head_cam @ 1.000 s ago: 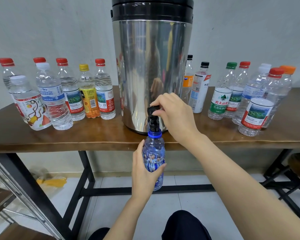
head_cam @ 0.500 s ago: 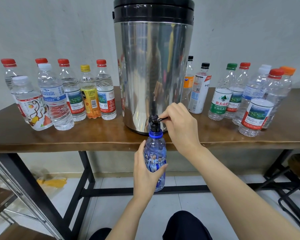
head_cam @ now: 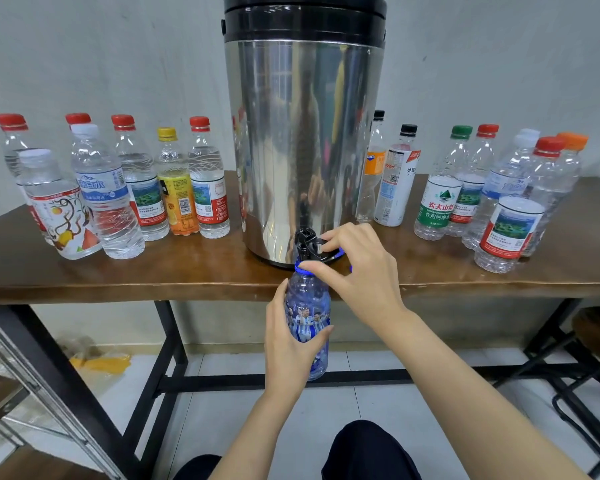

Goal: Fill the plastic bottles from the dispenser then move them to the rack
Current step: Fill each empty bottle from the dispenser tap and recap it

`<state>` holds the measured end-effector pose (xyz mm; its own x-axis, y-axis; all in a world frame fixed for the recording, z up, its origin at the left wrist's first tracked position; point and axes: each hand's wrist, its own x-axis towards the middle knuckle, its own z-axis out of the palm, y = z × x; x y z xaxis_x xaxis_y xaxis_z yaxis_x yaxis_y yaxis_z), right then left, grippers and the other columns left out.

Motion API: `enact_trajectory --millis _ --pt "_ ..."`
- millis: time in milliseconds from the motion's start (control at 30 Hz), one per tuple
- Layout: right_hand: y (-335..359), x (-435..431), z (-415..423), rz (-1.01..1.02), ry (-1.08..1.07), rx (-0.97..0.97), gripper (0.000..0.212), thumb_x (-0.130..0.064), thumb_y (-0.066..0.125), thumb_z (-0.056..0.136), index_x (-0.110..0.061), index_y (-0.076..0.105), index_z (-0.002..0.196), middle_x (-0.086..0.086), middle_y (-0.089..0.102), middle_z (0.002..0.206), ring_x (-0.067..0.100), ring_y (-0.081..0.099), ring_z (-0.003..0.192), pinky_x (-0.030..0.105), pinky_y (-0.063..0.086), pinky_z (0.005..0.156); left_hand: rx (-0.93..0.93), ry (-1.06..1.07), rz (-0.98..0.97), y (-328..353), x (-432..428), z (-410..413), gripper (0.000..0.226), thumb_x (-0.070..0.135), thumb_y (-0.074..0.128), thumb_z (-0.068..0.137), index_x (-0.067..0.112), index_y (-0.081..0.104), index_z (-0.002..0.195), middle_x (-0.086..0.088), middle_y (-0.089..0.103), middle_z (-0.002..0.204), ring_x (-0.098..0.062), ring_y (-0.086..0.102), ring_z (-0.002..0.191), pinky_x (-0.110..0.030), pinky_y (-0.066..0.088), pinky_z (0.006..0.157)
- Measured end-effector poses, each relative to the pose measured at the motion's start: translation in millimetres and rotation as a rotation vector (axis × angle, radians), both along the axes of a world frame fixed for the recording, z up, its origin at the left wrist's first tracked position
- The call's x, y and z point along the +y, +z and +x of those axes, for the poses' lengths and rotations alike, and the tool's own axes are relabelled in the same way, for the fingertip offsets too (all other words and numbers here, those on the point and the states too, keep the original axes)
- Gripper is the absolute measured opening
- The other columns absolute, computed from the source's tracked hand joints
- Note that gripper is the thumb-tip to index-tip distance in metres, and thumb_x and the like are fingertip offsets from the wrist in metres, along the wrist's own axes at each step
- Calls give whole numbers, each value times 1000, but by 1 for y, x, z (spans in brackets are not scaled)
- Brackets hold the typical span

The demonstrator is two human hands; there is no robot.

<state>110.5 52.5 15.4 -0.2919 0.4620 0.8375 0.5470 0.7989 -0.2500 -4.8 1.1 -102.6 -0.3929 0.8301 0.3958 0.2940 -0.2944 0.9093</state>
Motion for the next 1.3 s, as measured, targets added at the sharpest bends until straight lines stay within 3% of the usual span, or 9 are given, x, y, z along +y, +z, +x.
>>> enact_trajectory --millis 167,267,367,467,533,633,800,1100,1300 --pt "5 5 1 -101 64 -31 30 -46 59 89 -16 59 84 -11 64 92 10 56 97 28 50 70 4 -1 -3 -1 0 1 96 16 88 70 37 30 144 19 42 138 8 41 128 -3 40 91" --pt "14 15 14 -308 226 -12 19 -39 64 87 -21 62 87 -17 66 99 8 57 101 36 49 83 14 -3 -4 -2 1 -1 97 14 88 70 33 31 146 17 42 139 6 41 129 -3 38 93" --pt "23 27 22 -453 320 -27 8 -39 63 85 -33 61 90 -19 68 108 18 60 104 45 49 91 17 -13 -4 -1 0 -1 96 13 87 71 37 30 144 18 42 139 6 41 129 -2 38 92" --pt "17 30 22 -421 311 -13 4 -33 64 87 -29 64 89 -23 67 110 13 59 105 44 49 91 22 -3 -4 -2 0 -2 97 14 87 71 38 29 144 19 41 139 5 41 130 -4 39 95" --pt "5 28 17 -348 271 64 8 -29 63 89 -22 66 88 -19 67 111 7 58 102 38 49 88 27 6 -9 -2 0 -1 97 15 88 70 38 29 145 19 41 140 6 41 130 -4 38 96" --pt "-10 25 6 -223 236 155 20 -32 57 92 -15 66 91 -18 65 111 10 61 99 27 50 83 22 12 -18 -1 1 0 98 14 88 70 40 29 144 19 42 140 7 41 129 -4 39 96" --pt "-15 23 -1 -144 187 175 22 -29 54 95 -10 65 92 -10 66 110 8 61 97 12 46 79 33 37 -34 -3 1 2 98 15 88 70 35 29 146 17 42 141 7 41 129 -2 38 94" --pt "-18 24 -4 -152 195 229 25 -33 53 95 -11 64 92 -9 67 111 6 61 98 22 51 80 93 75 -9 0 -1 -1 99 17 89 69 55 25 134 26 37 133 13 38 126 0 38 89" --pt "-18 24 -4 -158 193 244 24 -32 54 95 -11 65 93 -11 66 111 9 62 99 24 52 81 110 83 -11 -2 0 -1 97 15 89 68 42 29 139 12 37 133 14 38 124 2 38 86"
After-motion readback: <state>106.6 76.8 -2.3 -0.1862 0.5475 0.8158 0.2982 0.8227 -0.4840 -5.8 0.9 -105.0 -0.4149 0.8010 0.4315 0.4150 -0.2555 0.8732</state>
